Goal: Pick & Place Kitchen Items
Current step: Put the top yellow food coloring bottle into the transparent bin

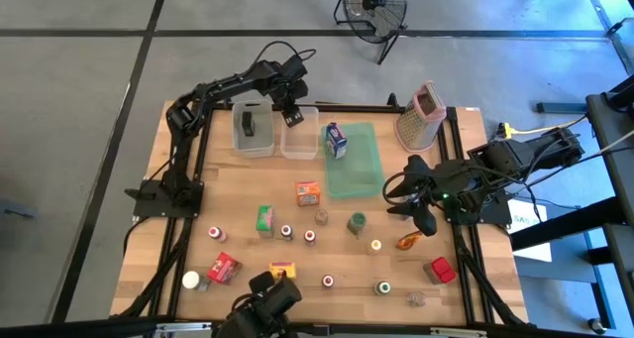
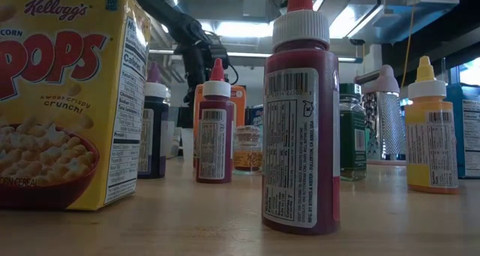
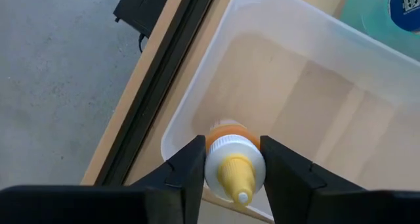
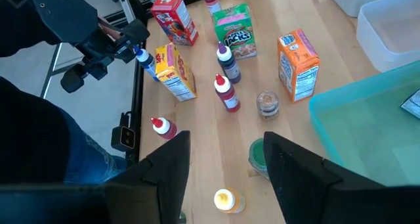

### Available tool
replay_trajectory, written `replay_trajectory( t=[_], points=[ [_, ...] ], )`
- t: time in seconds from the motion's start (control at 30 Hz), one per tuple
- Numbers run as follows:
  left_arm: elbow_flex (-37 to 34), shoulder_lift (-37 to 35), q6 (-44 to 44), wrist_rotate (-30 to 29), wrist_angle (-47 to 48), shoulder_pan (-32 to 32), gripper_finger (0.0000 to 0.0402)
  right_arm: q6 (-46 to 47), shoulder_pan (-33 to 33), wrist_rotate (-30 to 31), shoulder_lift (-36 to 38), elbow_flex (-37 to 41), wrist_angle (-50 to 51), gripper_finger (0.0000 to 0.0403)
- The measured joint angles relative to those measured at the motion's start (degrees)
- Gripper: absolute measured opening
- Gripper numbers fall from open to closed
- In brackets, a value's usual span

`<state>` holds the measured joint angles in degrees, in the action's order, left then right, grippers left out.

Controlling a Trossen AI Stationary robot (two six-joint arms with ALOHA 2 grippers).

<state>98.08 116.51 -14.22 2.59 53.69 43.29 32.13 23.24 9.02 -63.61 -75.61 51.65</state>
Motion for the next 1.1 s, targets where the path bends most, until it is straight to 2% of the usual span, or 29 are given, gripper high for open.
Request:
replay_trajectory(
  t=[0.4,0.53,0.8,0.97,1.1],
  points=[
    [0.00,0.00,0.15,0.14,0.00,0.00,0.0133,0.01,0.00,-0.07,0.00,0.00,-0.04,0.0195],
    [0.00,0.00,0.13,2.52,-0.19,0.00,0.0133,-0.01,0.00,-0.21,0.00,0.00,-0.02,0.0195],
    [0.00,-0.07,-1.34,2.78,-1.79,-0.28,0.0131,-0.01,-0.01,-0.20,0.00,0.00,-0.02,0.0195],
    [0.00,-0.07,-1.37,3.26,-5.76,-0.44,0.0130,-0.01,-0.04,-0.20,0.00,0.00,-0.02,0.0195],
    [0.00,-0.07,-0.58,6.47,-9.07,-0.60,0.0130,-0.01,-0.04,-0.17,0.00,0.00,0.00,0.0195]
  ],
)
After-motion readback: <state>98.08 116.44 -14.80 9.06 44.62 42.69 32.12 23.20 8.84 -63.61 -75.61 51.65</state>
